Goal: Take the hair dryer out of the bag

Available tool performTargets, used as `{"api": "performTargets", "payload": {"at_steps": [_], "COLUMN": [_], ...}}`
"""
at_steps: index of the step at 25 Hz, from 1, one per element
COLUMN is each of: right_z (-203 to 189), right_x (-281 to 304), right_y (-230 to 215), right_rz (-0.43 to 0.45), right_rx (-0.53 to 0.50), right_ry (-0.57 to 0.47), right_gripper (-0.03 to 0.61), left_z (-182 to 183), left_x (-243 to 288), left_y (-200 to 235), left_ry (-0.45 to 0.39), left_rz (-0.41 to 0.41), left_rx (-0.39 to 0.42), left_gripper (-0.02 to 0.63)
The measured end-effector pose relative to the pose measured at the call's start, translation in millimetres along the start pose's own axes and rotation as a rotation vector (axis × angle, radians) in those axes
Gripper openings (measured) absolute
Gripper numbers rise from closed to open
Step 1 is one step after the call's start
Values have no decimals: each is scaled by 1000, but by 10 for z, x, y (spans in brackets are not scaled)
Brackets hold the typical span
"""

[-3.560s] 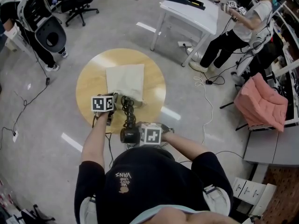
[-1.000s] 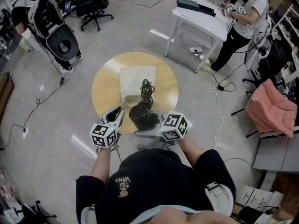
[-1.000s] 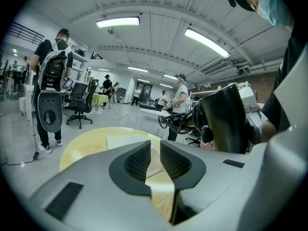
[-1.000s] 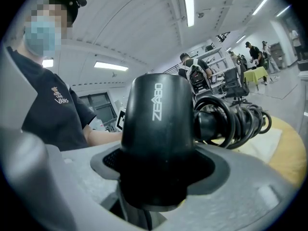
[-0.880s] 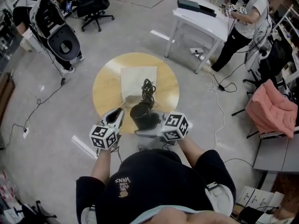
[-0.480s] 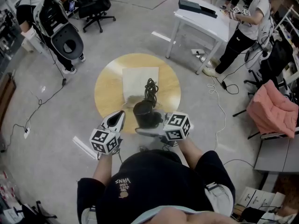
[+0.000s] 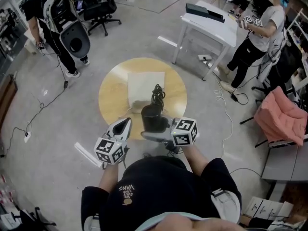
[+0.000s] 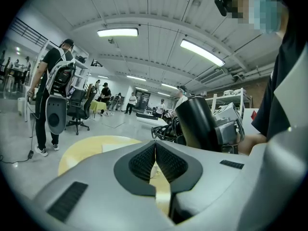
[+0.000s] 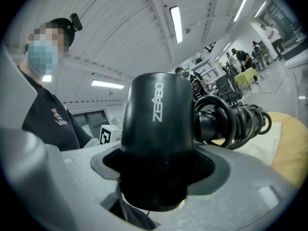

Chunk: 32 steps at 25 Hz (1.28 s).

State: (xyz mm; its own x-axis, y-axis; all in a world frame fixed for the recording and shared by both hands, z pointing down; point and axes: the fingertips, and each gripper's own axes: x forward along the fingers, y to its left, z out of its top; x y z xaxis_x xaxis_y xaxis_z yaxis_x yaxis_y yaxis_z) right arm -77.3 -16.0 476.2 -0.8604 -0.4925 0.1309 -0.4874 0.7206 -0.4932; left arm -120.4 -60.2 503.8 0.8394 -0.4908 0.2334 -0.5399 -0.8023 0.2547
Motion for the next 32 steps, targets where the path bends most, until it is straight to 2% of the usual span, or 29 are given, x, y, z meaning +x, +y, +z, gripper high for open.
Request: {"api": "performTargets", "payload": {"at_steps": [6,12,26,32], "right_z": [114,96,101,102], "right_x": [-5,-11,-46,-48], "right_y": [-129,-115,-140,-104], "right_rz": [5,9,26,27], "right_rx": [10,15,9,-12], "right_ry": [-16,-20,-25,-20], "right_gripper": [360,359,360,360], "left_z": [106,59,30,59], "left_x": [87,50,108,83], "left_y": [-29,-112,-226,-253], "left_ry": [-7,5,1,-6], "left_rz": [4,7,-4,2], "left_rx": [6,28,-1,15], "left_gripper": [14,14,14,14]}}
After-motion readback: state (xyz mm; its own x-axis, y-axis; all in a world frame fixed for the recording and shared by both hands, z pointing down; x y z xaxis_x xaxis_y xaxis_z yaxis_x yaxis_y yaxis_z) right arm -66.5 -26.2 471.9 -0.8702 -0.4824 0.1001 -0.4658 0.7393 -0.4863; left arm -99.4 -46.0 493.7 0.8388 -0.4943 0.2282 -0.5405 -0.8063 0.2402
